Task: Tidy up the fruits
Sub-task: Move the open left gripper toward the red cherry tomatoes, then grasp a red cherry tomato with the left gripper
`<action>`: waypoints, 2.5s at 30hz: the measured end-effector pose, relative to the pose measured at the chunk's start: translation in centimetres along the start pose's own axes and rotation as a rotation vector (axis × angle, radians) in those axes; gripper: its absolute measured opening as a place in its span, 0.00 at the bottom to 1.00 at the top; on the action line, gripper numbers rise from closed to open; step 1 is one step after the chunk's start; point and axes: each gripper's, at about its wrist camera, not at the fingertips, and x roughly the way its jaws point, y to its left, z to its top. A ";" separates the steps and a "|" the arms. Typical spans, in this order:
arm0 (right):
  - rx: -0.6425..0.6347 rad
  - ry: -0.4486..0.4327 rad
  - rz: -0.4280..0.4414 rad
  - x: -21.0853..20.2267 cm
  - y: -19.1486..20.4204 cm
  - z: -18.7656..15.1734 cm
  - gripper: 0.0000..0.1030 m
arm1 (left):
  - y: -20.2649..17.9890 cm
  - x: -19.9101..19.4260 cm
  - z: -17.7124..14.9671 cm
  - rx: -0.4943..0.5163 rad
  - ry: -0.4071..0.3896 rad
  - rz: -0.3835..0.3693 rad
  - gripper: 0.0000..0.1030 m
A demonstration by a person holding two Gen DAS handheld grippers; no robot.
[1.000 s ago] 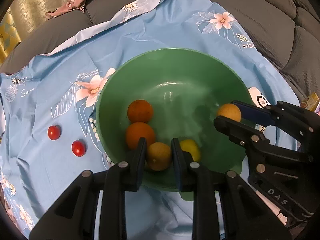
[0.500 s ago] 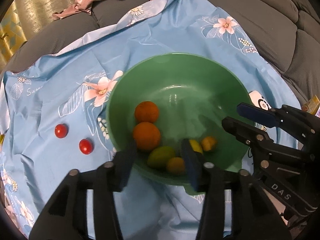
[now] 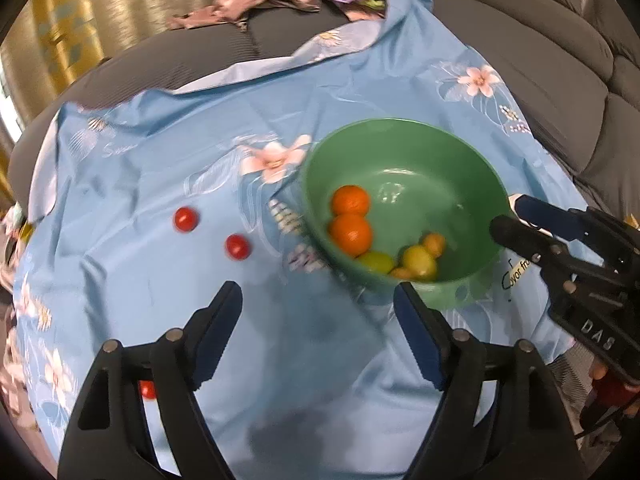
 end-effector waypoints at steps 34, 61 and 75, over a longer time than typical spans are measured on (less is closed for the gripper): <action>-0.291 -0.015 0.141 -2.3 16.3 0.2 0.35 | 14.7 -7.7 -13.0 -0.359 -0.049 0.110 0.79; -0.347 0.349 0.410 8.5 23.3 -4.3 0.35 | 18.6 -5.0 -14.9 -0.282 -0.028 0.009 0.77; -0.379 0.376 0.432 11.9 24.4 -5.3 0.29 | 17.9 -2.6 -13.3 -0.189 -0.005 -0.028 0.72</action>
